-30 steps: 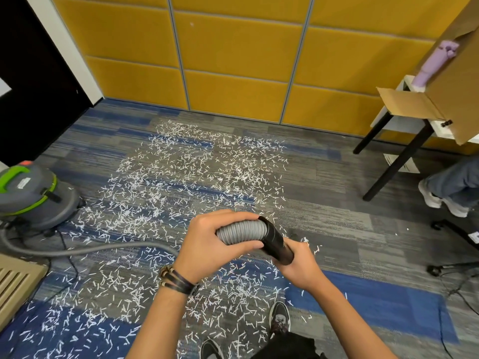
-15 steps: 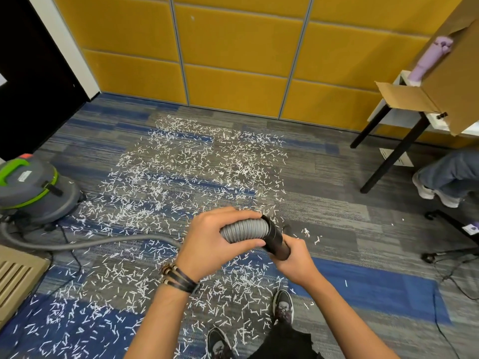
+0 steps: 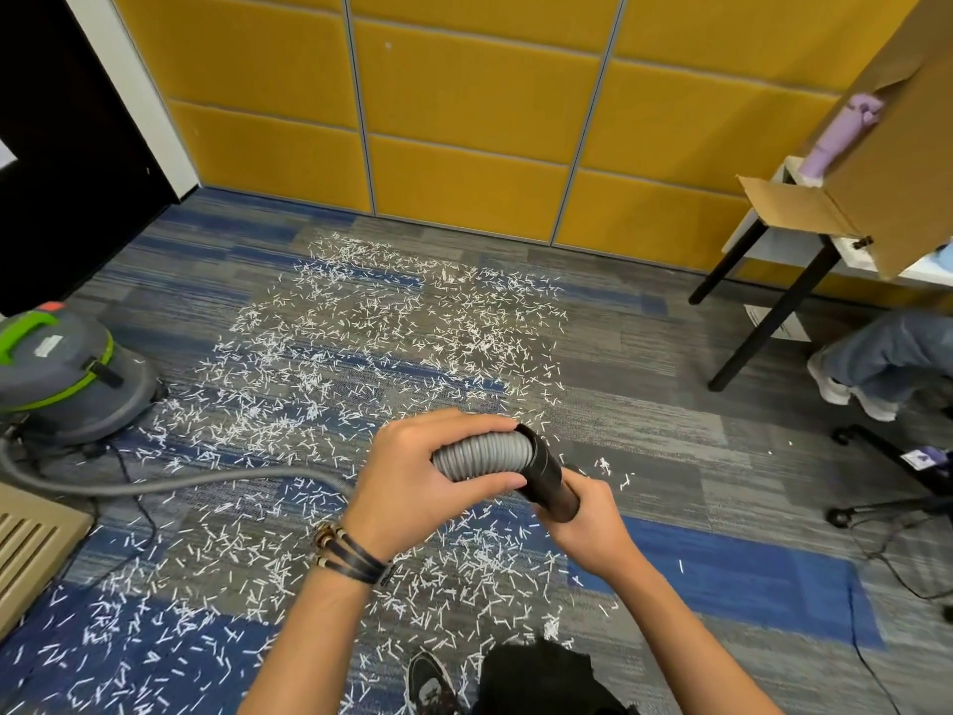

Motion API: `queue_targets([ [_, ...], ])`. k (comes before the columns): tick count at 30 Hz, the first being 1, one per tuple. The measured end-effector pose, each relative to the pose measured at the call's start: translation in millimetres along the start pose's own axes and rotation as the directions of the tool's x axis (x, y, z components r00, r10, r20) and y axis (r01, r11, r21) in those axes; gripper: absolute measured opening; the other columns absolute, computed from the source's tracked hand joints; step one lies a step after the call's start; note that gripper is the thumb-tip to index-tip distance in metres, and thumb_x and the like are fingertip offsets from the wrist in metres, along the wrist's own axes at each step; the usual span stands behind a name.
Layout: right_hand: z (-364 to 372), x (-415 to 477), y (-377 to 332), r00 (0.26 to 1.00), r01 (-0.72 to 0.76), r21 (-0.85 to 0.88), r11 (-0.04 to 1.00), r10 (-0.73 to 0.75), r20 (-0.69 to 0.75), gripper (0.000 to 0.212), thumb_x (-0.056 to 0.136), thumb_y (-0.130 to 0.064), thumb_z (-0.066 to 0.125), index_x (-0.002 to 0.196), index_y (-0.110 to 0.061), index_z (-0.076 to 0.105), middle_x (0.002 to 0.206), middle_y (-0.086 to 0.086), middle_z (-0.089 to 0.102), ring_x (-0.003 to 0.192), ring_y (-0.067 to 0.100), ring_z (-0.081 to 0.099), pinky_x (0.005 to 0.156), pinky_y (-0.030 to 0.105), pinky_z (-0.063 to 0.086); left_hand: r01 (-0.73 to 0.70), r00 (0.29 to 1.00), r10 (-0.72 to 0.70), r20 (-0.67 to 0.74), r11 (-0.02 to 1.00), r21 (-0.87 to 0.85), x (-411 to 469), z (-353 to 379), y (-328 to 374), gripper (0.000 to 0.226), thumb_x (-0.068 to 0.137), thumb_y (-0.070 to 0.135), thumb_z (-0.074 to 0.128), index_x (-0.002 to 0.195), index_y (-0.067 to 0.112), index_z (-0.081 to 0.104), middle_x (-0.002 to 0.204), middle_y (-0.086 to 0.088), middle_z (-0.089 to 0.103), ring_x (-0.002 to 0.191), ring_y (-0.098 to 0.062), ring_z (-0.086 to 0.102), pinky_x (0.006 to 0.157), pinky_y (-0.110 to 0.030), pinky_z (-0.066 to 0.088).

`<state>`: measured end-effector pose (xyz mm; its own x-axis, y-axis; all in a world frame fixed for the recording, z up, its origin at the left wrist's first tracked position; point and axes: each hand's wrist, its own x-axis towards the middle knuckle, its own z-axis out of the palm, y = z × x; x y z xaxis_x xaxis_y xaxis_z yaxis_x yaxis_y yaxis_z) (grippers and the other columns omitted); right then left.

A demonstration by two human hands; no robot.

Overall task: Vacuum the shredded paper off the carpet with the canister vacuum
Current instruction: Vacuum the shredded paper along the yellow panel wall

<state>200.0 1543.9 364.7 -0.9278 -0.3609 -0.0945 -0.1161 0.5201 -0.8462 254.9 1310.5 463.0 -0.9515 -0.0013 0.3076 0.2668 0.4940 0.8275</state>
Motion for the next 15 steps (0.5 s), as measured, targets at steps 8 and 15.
queue_targets([
  [8,-3,-20,0,1.000,-0.009,0.058,0.998,0.011,-0.022,0.032,0.078,0.007,0.067,0.083,-0.025,0.067,0.067,-0.001,0.065,0.055,0.009,0.048,0.051,0.023,0.036,-0.027,0.999,0.024,-0.048,0.998,-0.056,1,-2,21,0.055,0.069,0.056,0.090,0.120,0.044,0.076,0.106,0.022,0.076,0.096,-0.005,0.073,0.088,-0.017,0.055],
  [15,-18,-25,19,0.999,0.016,-0.030,0.999,-0.017,-0.029,0.026,0.075,0.004,0.068,0.088,-0.018,0.071,0.072,-0.006,0.069,0.063,0.014,0.059,0.056,0.027,0.043,0.009,0.999,-0.010,-0.048,0.999,-0.031,-13,24,25,0.056,0.068,0.060,0.089,0.120,0.040,0.077,0.106,0.021,0.077,0.099,-0.006,0.074,0.087,-0.023,0.059],
])
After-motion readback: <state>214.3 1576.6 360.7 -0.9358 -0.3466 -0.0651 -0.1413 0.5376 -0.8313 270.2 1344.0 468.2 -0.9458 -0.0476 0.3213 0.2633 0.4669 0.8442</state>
